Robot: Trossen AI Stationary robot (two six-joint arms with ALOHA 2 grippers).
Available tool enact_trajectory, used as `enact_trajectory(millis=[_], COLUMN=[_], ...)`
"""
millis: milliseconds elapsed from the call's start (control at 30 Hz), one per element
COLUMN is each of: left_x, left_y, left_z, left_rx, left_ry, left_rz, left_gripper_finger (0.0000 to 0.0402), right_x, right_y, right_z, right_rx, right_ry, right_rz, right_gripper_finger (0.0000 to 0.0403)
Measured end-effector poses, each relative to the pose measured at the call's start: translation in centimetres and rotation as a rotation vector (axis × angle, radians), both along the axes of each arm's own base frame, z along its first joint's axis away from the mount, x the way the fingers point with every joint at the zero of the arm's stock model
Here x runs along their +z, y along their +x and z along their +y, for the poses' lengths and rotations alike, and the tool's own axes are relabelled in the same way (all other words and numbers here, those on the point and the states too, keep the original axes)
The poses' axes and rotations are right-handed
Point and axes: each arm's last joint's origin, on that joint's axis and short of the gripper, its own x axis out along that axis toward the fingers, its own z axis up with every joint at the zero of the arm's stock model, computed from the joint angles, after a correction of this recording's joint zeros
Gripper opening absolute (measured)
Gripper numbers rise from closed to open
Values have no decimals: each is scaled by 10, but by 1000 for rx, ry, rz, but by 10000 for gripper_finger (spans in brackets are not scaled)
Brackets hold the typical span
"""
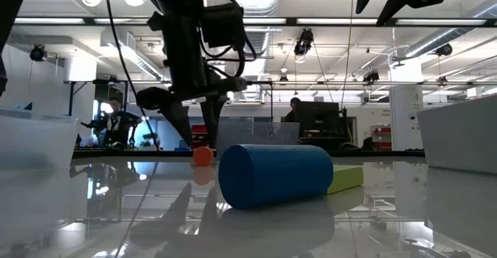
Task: Sort & place blocks by color
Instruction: Put the orange block into the black bin
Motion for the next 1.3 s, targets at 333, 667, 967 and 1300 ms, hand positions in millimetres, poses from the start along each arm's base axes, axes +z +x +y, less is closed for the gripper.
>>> enact_trajectory(millis=[333, 667, 967, 1300], left_x=[-20, -30, -31, 20], left_y=[8, 9, 7, -6], left_z=[1, 1, 1, -3], left_rx=[1, 2, -4, -84], left_ry=[-2, -7, -9, 47], left_rz=[28, 56, 65, -80], left_gripper_finger=[196, 186, 115, 115], right_x=[0, 0, 0, 12], right_y=[0, 0, 0, 22], right_z=[0, 0, -1, -3], right_rx=[21, 34, 77, 305], right_ry=[-12, -19, -65, -326], right_rz=[5, 8, 13, -171], right_gripper_finger=[201, 201, 201, 201])
